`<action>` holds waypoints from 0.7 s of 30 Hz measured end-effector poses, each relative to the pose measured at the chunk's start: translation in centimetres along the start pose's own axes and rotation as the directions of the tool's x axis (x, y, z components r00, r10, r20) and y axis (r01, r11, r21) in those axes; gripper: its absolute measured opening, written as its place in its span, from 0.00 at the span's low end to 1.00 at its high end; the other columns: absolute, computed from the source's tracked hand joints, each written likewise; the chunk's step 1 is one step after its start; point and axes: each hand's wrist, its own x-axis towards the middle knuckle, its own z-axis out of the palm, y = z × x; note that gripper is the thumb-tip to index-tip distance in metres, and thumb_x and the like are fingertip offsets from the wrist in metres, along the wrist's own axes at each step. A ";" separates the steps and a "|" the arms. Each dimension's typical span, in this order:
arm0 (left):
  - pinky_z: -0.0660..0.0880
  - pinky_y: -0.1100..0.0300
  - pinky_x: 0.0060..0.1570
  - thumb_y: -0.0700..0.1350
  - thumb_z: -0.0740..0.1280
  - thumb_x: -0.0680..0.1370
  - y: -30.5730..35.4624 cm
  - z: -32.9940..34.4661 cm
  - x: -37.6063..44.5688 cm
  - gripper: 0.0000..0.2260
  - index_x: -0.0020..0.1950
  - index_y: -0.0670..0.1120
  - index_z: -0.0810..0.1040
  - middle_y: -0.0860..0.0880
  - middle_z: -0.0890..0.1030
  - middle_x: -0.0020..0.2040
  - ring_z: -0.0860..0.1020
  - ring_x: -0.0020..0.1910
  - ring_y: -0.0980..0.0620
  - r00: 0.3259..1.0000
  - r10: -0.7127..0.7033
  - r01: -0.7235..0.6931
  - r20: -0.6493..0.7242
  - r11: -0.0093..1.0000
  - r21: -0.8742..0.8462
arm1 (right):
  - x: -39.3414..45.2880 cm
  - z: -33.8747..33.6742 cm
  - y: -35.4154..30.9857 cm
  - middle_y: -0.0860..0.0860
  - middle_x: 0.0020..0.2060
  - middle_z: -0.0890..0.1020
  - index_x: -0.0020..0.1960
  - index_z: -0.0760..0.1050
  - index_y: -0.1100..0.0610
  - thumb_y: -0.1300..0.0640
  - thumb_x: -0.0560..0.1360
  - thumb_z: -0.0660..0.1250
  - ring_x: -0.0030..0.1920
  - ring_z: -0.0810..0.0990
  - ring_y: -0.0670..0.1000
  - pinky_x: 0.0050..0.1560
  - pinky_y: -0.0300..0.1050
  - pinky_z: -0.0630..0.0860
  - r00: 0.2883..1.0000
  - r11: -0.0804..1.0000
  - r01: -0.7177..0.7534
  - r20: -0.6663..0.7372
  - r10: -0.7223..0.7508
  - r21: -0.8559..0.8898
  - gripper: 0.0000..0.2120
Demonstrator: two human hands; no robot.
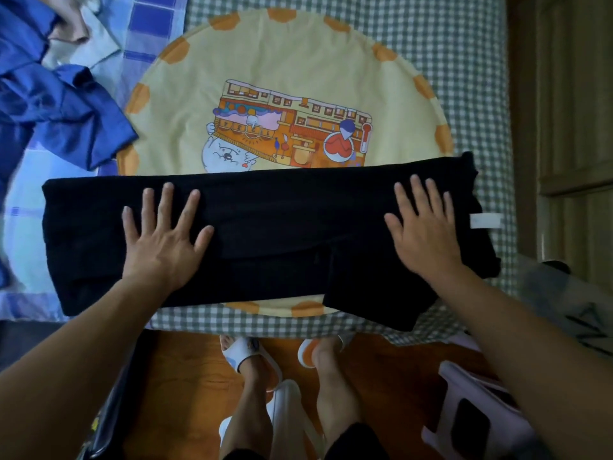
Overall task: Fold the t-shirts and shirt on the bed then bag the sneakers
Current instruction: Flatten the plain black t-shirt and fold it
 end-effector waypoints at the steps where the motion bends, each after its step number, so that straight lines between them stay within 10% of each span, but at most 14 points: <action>1: 0.38 0.38 0.78 0.63 0.46 0.83 0.7 -0.6 -0.5 0.30 0.83 0.57 0.46 0.45 0.43 0.84 0.39 0.81 0.42 0.999 0.000 -0.002 -0.052 0.999 -0.046 | 0.0 -0.5 1.3 0.57 0.81 0.56 0.82 0.56 0.54 0.39 0.83 0.43 0.81 0.52 0.59 0.79 0.62 0.50 0.999 0.998 0.038 -0.019 -0.037 0.043 0.32; 3: 0.40 0.41 0.79 0.57 0.56 0.79 3.3 -1.6 -2.4 0.33 0.83 0.50 0.53 0.40 0.49 0.83 0.44 0.82 0.39 0.967 0.150 -0.179 -0.204 0.975 -0.131 | -0.9 -1.6 3.0 0.57 0.80 0.57 0.81 0.58 0.56 0.41 0.84 0.49 0.81 0.54 0.58 0.79 0.61 0.55 0.972 0.967 0.225 -0.088 -0.216 0.117 0.30; 5: 0.45 0.42 0.79 0.57 0.62 0.76 7.7 -1.4 -4.8 0.37 0.83 0.49 0.56 0.39 0.54 0.82 0.49 0.82 0.38 0.776 0.561 -0.589 -0.289 0.808 -0.015 | -2.8 -2.0 4.9 0.57 0.80 0.57 0.81 0.59 0.58 0.41 0.84 0.54 0.81 0.54 0.57 0.77 0.60 0.60 0.906 0.899 0.422 -0.101 -0.412 0.120 0.31; 7: 0.46 0.40 0.79 0.60 0.62 0.78 12.6 -0.6 -6.9 0.38 0.83 0.50 0.51 0.39 0.50 0.83 0.47 0.82 0.37 0.496 0.853 -0.841 -0.163 0.519 0.154 | -4.7 -1.8 7.5 0.55 0.82 0.53 0.82 0.54 0.56 0.37 0.82 0.57 0.82 0.49 0.55 0.77 0.58 0.60 0.832 0.833 0.550 0.039 -0.553 0.056 0.36; 9: 0.36 0.38 0.77 0.56 0.61 0.81 16.8 0.5 -7.9 0.41 0.83 0.50 0.37 0.40 0.36 0.82 0.35 0.80 0.37 0.401 0.912 -0.895 0.085 0.370 0.249 | -5.4 -1.5 9.9 0.55 0.82 0.48 0.83 0.49 0.54 0.30 0.78 0.59 0.82 0.44 0.57 0.79 0.58 0.56 0.760 0.770 0.637 0.202 -0.618 -0.039 0.44; 12: 0.29 0.38 0.73 0.52 0.58 0.83 19.8 2.5 -8.0 0.41 0.80 0.48 0.28 0.40 0.28 0.78 0.29 0.77 0.37 0.453 0.871 -0.861 0.191 0.372 0.347 | -5.0 -1.3 11.2 0.55 0.82 0.43 0.83 0.43 0.53 0.27 0.74 0.61 0.81 0.39 0.58 0.78 0.55 0.47 0.712 0.707 0.690 0.320 -0.625 -0.153 0.51; 16: 0.46 0.40 0.79 0.54 0.60 0.79 19.7 3.4 -8.5 0.34 0.83 0.46 0.54 0.41 0.53 0.82 0.50 0.81 0.39 0.484 0.874 -0.851 0.046 0.458 0.258 | -5.3 -1.0 10.8 0.53 0.82 0.44 0.83 0.43 0.52 0.32 0.75 0.63 0.81 0.39 0.56 0.78 0.54 0.47 0.746 0.764 0.642 0.284 -0.603 -0.063 0.48; 19: 0.51 0.47 0.79 0.54 0.58 0.81 19.2 1.1 -9.6 0.29 0.81 0.45 0.62 0.46 0.63 0.80 0.57 0.81 0.46 0.466 0.881 -0.884 -0.084 0.468 0.012 | -5.3 -1.0 10.7 0.48 0.82 0.49 0.83 0.48 0.50 0.45 0.76 0.66 0.82 0.41 0.50 0.78 0.51 0.51 0.773 0.800 0.586 0.208 -0.600 0.131 0.42; 21: 0.58 0.56 0.76 0.52 0.57 0.83 19.6 -2.9 -9.4 0.23 0.78 0.47 0.69 0.48 0.71 0.75 0.63 0.78 0.55 0.640 0.759 -0.724 -0.115 0.547 -0.420 | -4.9 -1.5 10.5 0.45 0.81 0.54 0.82 0.51 0.47 0.44 0.77 0.68 0.81 0.46 0.45 0.78 0.48 0.53 0.819 0.823 0.489 0.172 -0.547 0.290 0.40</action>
